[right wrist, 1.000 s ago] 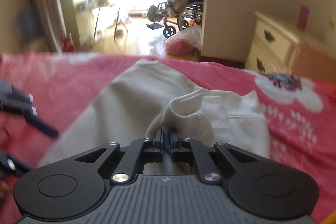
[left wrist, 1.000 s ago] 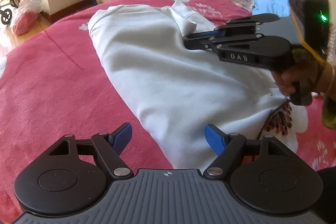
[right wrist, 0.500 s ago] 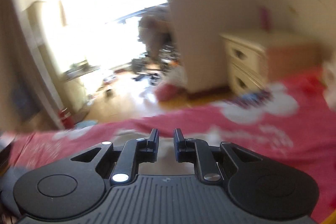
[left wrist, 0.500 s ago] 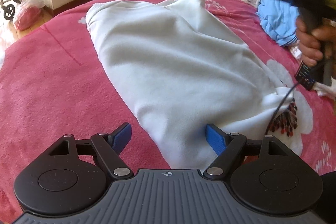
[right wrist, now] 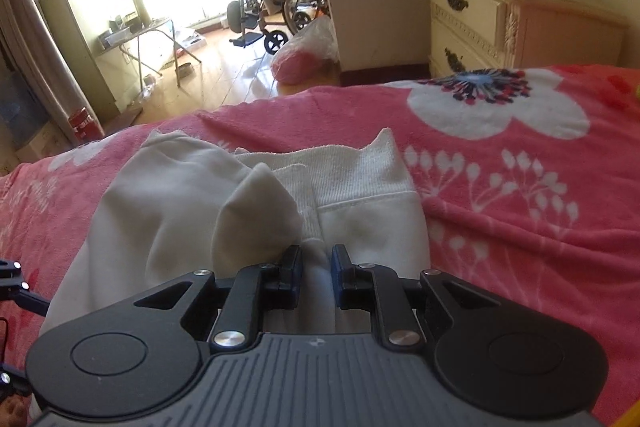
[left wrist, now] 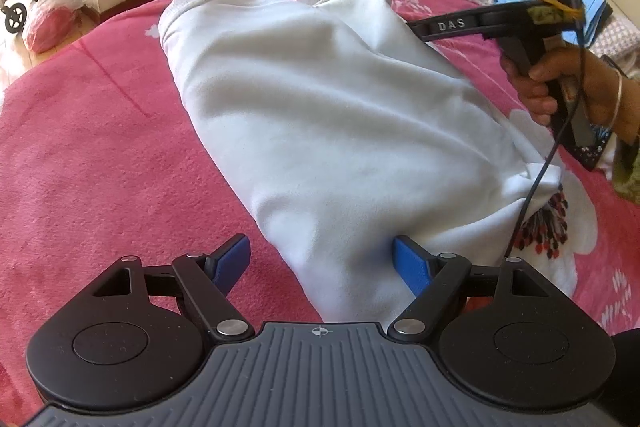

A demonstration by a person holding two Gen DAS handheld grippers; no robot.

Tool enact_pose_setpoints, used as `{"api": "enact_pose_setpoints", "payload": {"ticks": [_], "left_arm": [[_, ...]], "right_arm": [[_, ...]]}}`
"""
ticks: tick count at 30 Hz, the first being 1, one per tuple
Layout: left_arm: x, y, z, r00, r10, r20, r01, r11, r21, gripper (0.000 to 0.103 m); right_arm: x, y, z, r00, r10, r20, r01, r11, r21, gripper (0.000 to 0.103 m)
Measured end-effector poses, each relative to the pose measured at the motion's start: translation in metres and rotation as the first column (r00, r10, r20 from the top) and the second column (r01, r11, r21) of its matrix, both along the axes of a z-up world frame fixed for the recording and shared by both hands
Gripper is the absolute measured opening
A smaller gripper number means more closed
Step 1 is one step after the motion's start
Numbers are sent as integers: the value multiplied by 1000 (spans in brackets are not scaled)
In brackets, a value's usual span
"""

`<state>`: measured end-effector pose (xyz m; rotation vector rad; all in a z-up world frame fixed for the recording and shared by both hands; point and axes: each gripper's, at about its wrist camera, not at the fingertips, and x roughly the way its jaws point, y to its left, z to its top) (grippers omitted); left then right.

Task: Fold clothes

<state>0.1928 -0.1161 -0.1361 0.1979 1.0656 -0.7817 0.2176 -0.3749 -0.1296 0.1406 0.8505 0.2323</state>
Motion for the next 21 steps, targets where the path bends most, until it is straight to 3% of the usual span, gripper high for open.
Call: {"api": "enact_pose_setpoints", "payload": {"ticks": [6,10,15,21], "left_arm": [[-1,-1,-2,1000,3,-2,-3,1000,-6,79],[-1,-1,-3,1000,7,-2,-7,1000,-13,79],[0,-5,-2,1000,5,7,-5,1000,-14,79],[2,-13,-1,1000,-1,15,1,1000,-12,79]], "right_arm": [[5,-9,-2,999,8,-35,-4,992,123,18],[-3,2,3,999,36,18,-37,997,66,5],[-11,0,17,992,-32,122,30,999,15,3],[-13,-18,21,981,-109,158,107,994,20,2]]}}
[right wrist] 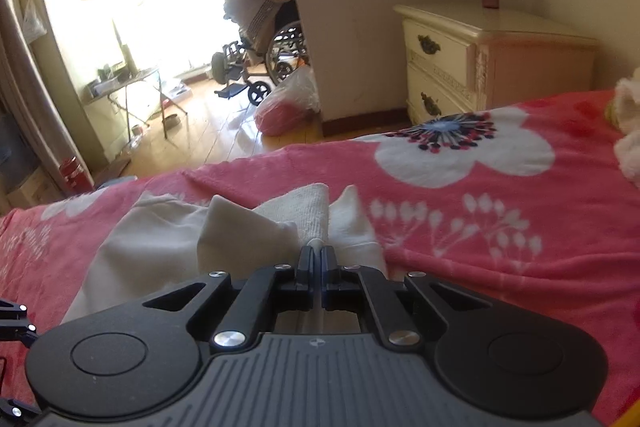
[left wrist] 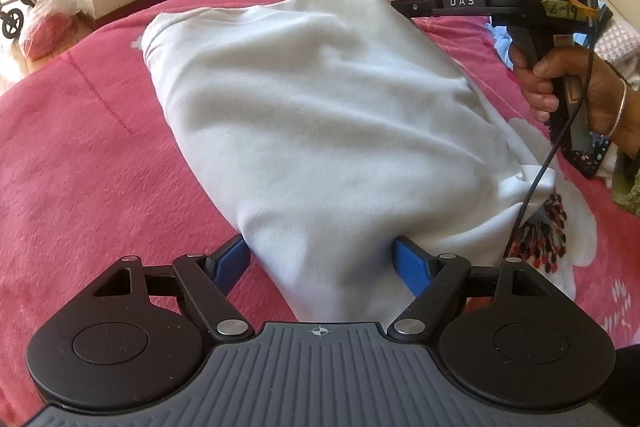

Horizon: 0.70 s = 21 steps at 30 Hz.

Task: Fold clothes

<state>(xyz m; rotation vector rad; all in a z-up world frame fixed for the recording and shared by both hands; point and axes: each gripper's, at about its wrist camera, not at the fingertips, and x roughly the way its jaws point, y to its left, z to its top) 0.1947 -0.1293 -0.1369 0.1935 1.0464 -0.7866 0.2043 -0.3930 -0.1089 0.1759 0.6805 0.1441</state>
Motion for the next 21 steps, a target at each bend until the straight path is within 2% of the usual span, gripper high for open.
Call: {"api": "enact_pose_setpoints", "payload": {"ticks": [6,9,16,18,21], "left_arm": [[4,-5,4,1000,8,0,-8,1000,-4,78],[5,-7,5,1000,4,5,-4,1000,0,78],[7,-7,4,1000,12,2,-12,1000,7,80],[6,-7,5,1000,13,2,-13,1000,12,80],[6,-7,6,1000,16,-3,-16,1000,15,81]], "right_arm": [[-4,-6,-4,997,-67,27,67,998,6,2],[-4,-14,-10,996,-91,8,91,995,39,2],[5,-16,-31,996,-86,-20,87,995,57,3],[6,-22,-38,996,-79,-47,83,993,84,4],[-5,-36,-25,991,-114,-71,124,981,149,10]]}}
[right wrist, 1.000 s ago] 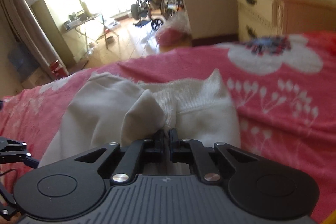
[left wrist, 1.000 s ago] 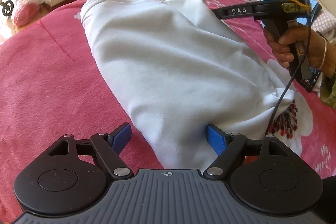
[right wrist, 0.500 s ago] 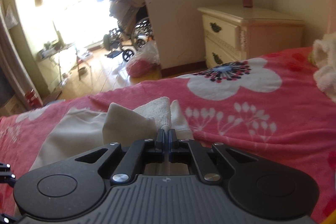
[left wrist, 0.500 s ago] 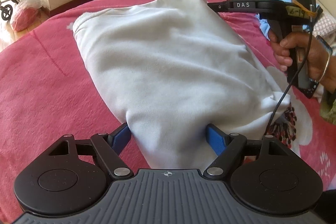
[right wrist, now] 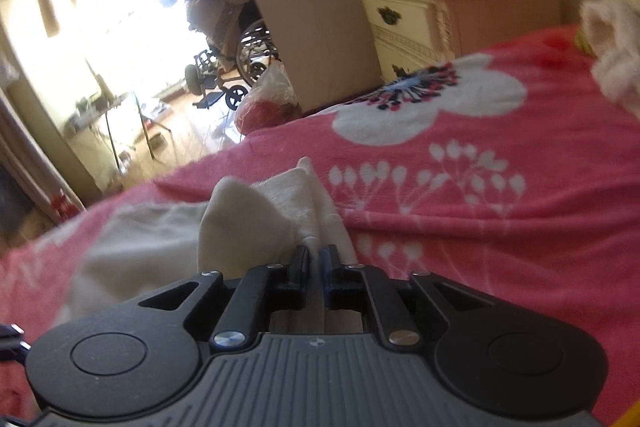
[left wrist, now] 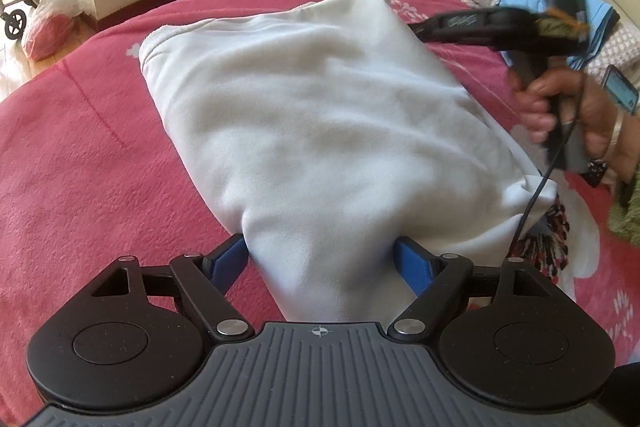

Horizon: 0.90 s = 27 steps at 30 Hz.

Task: Fold clothes

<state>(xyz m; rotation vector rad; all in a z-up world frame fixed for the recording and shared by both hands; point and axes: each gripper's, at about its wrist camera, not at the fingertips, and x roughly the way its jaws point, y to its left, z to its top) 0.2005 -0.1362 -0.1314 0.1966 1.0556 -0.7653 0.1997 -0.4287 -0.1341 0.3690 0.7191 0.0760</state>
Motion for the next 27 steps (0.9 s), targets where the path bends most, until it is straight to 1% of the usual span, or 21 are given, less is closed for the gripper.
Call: {"api": "enact_pose_setpoints", "payload": {"ticks": [3,5,7,9,12,14,16,19,23,27], "left_arm": [[0,2,1,1000,8,-8,-8,1000,-4,81],[-1,5,3,1000,12,-10,-12,1000,-8,81],[-3,6,6,1000,12,-7,-13,1000,-10,81],[-6,9,7,1000,12,-11,-12,1000,-9,81],[-10,12,6,1000,8,-23,-8,1000,3,81],[-13,13,5,999,2,-32,-2,1000,16,81],[-17,15,5,999,-5,-38,6,1000,23,81],[-23,17,5,998,-24,-53,25,999,26,81],[-29,18,-3,997,-33,-71,36,998,45,81],[-29,18,-10,996,-28,-80,33,998,60,81]], "right_arm": [[-27,-16,21,998,-59,9,59,998,26,11],[-50,-26,32,997,-82,-4,82,995,54,12],[-74,-31,38,996,-87,-38,90,993,83,12],[-96,-29,38,993,-76,-90,84,992,97,12],[-124,-18,30,983,-61,-172,79,992,102,12],[-138,-11,25,978,-66,-196,88,990,108,12],[-149,-5,23,978,-71,-196,95,988,119,12],[-155,7,27,985,-32,-170,53,991,123,12],[-148,30,35,986,76,-149,-70,996,46,12],[-143,42,32,974,145,-172,-147,989,3,12]]}}
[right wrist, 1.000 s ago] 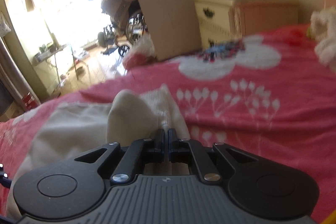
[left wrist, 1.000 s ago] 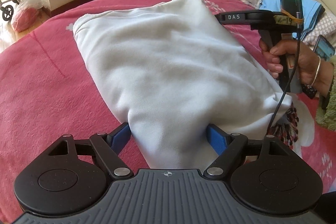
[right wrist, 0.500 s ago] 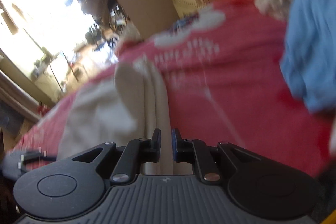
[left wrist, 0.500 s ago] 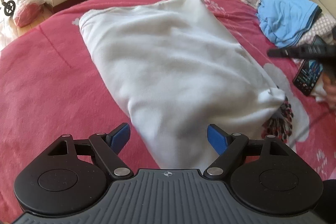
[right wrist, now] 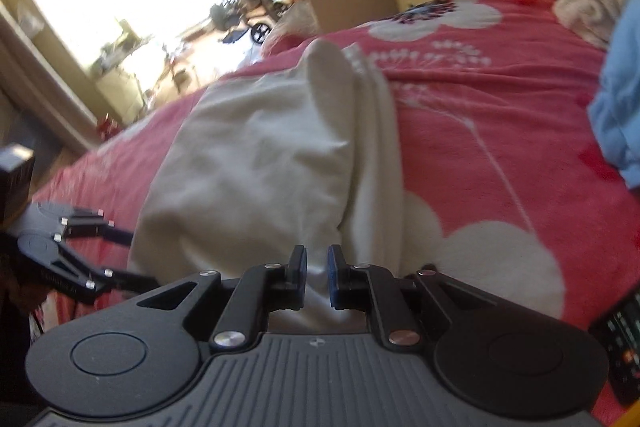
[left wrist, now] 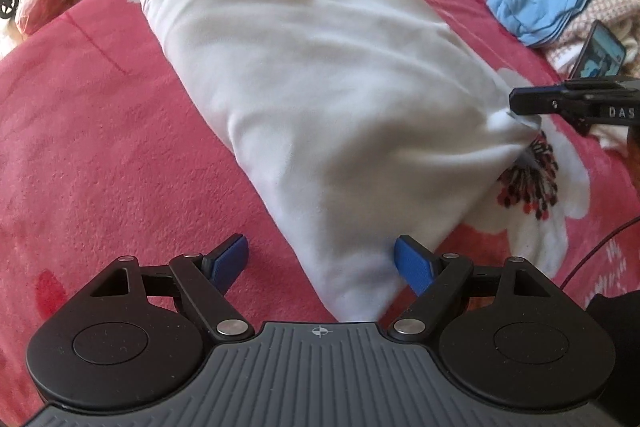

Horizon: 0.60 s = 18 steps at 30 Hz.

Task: Fold clothes

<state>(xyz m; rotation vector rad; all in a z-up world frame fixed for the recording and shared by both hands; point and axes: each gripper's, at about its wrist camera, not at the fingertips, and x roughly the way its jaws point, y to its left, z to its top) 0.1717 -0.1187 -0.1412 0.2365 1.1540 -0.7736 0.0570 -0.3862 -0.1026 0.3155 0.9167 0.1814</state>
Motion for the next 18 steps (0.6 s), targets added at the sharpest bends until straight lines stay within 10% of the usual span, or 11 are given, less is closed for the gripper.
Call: {"api": "enact_pose_setpoints", "payload": {"ticks": [15,18], "left_arm": [[-4,-3,-5,1000,-18,22,17,1000,27,81],[-5,-4,-5,999,-21,26,20,999,32,81]], "right_arm": [[16,-13,-10,1000,-2,-29,4,998,64,28],[20,-8,-12,999,32,2,-32,998,56,4]]}}
